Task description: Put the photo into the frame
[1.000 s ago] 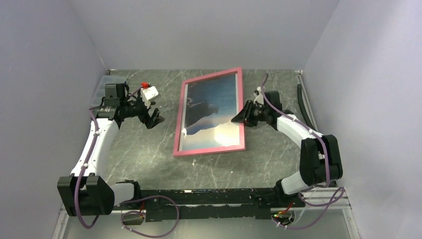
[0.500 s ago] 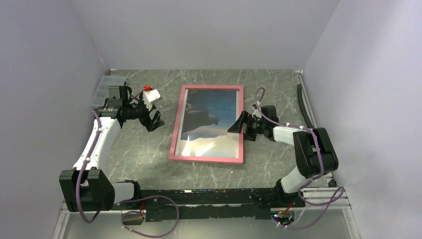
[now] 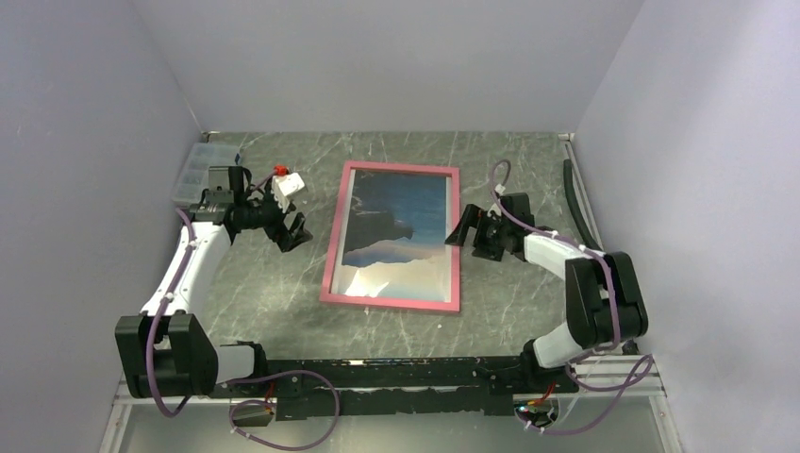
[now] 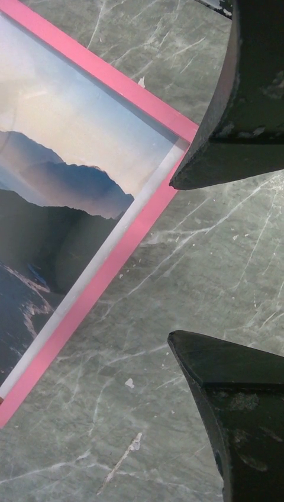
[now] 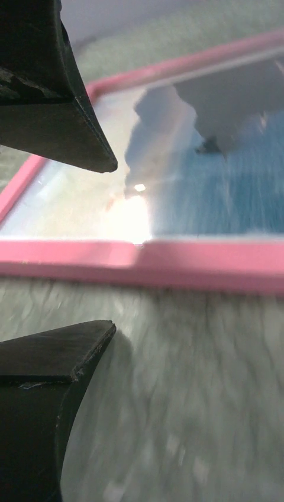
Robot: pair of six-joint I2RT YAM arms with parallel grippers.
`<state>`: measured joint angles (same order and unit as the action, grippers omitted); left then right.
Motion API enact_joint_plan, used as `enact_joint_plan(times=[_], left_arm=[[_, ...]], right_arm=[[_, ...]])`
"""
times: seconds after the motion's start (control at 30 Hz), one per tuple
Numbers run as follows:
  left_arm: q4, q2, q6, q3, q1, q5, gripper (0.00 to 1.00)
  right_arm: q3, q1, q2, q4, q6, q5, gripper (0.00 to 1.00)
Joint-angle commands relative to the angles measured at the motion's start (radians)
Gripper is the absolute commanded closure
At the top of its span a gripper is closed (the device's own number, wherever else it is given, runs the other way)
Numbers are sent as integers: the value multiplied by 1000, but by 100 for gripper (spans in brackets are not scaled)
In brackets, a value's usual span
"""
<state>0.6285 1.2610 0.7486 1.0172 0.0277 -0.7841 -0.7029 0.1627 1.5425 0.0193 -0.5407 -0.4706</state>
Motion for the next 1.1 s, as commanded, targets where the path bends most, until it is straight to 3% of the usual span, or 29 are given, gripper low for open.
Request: enact_joint_plan(times=[0.0, 0.2, 0.3, 0.47, 0.6, 0.8, 0.93, 1.0, 1.07], left_arm=[[-70, 12, -55, -7, 23, 6, 6], [-139, 92, -217, 19, 35, 72, 6], [-220, 154, -330, 16, 55, 104, 6], [-502, 249, -541, -79, 103, 93, 6], [-731, 293, -620, -174, 151, 121, 6], [-1083, 349, -697, -349, 225, 128, 6], [-1310, 419, -777, -424, 259, 105, 6], [-1264, 403, -762, -421, 263, 109, 6], [-1360, 392, -792, -465, 270, 118, 6]], right_arm=[[-58, -14, -143, 229, 81, 308, 0], [-111, -14, -244, 259, 97, 416, 0], [-120, -15, -290, 200, 94, 610, 0], [111, -15, -350, -252, 227, 976, 0], [263, -27, -325, -527, 331, 1100, 0], [434, -97, -301, -788, 332, 1088, 0], [463, -110, -231, -993, 377, 1039, 0], [460, -116, -181, -1028, 375, 1021, 0], [480, -118, -148, -1117, 415, 974, 0]])
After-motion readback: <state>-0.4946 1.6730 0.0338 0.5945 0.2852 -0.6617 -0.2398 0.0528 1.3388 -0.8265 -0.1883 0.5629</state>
